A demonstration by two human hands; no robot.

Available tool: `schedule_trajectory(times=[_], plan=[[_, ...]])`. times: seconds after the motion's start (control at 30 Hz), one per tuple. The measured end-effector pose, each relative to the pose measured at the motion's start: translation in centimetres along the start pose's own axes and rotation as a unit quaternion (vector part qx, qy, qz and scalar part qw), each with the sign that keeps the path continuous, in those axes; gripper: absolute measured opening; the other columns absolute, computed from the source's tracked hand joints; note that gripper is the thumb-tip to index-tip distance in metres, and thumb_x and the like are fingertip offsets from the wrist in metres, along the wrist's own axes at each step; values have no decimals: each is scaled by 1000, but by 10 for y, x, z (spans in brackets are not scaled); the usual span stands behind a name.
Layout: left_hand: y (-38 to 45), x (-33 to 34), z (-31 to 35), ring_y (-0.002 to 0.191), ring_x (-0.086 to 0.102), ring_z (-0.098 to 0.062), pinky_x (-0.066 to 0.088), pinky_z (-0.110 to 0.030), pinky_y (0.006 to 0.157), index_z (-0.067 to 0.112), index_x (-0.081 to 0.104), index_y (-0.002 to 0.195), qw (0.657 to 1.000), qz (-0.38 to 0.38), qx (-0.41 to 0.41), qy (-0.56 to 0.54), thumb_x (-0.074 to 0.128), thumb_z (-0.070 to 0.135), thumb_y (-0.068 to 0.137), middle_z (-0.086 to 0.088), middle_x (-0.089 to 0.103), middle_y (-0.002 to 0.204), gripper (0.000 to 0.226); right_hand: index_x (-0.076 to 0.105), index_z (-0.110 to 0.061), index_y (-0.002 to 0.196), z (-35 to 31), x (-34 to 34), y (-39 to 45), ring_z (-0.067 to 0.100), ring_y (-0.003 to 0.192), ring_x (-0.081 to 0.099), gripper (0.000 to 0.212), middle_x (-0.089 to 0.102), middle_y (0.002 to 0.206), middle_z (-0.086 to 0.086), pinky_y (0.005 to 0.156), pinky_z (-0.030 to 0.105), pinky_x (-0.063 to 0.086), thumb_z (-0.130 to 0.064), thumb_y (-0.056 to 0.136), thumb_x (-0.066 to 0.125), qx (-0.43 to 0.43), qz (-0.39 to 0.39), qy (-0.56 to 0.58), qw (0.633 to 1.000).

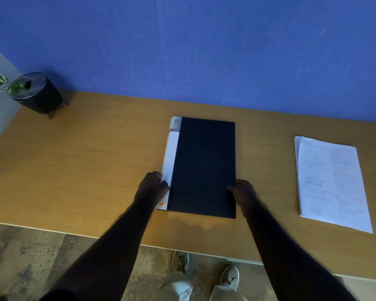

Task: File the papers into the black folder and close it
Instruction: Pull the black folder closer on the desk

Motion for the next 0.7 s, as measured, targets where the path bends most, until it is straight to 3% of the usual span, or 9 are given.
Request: schedule_trajectory(times=[0.2,0.33,0.4,0.53,0.63,0.7], plan=[[-19,34,33,81,67,-18,57,-34,65,20,65,112,999,-28,22,-13,50,38,79,-2,67,107,41,55,-8,129,19,-50,3,16,81,57,32,63,114,8,60,33,45,-8,97,56,30,34,12,999],[-32,53,51,82,67,-17,47,-27,56,17,67,107,997,-51,46,-23,49,35,79,-4,69,107,38,55,-7,130,30,-76,4,21,92,62,33,65,116,9,68,37,51,-7,97,54,28,26,41,998],[-38,60,58,84,68,-17,53,-29,60,18,66,110,997,-54,50,-25,51,35,81,-3,69,109,37,54,-8,130,33,-87,4,22,94,63,33,65,116,9,72,39,52,-9,98,55,28,33,48,998],[-46,75,75,82,68,-14,56,-29,62,15,66,111,994,-82,76,-20,56,31,89,-3,71,115,29,58,-11,120,33,-112,2,18,87,64,23,67,105,4,61,33,49,-20,99,55,9,63,27,998],[-51,82,83,84,64,-13,49,-23,60,12,64,118,991,-95,96,-2,57,27,94,-5,69,120,29,67,-11,108,22,-130,-5,21,85,67,26,71,100,4,66,37,55,-31,98,53,-42,112,-34,992],[-55,77,88,88,63,-13,54,-29,69,13,65,119,991,-79,106,17,56,28,95,-4,69,118,30,68,-12,91,6,-137,-15,23,83,68,32,72,91,5,72,42,56,-37,99,50,-82,129,-56,987]])
Point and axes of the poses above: each hand's wrist, its own y-axis towards the middle knuckle, its own x-axis out of the palm, z = x × y, the point moved 6 cm from there along y, towards the middle knuckle
